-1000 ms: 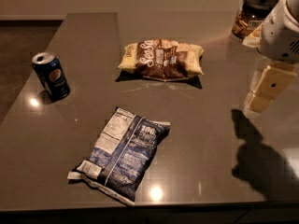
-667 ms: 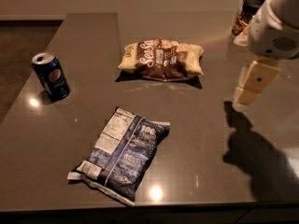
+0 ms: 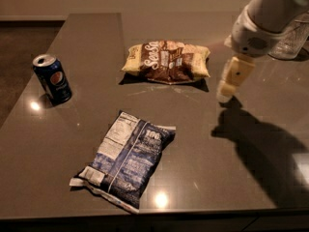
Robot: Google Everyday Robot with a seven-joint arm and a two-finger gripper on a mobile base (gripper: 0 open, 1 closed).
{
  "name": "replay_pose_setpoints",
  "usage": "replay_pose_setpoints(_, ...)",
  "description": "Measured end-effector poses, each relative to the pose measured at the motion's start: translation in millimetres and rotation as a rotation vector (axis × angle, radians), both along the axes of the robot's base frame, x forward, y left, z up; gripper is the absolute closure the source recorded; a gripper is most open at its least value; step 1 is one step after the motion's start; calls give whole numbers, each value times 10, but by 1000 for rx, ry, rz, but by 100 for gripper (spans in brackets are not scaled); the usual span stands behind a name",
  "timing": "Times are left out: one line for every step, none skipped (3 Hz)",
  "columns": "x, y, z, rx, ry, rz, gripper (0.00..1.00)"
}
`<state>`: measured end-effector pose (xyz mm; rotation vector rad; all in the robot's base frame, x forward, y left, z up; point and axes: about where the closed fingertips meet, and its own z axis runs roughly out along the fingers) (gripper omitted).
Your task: Move brown chip bag near blue chip bag
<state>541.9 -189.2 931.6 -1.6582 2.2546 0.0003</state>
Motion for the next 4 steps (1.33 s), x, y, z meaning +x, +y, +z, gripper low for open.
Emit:
replay_pose_setpoints(398, 60, -163, 43, 3, -59, 0)
replay_pose_setpoints(701, 78, -332, 78, 12, -112, 0)
replay_pose_setpoints(897, 81, -499, 104, 30, -158, 0)
replay_pose_setpoints(1066, 121, -660, 151, 53, -222, 2)
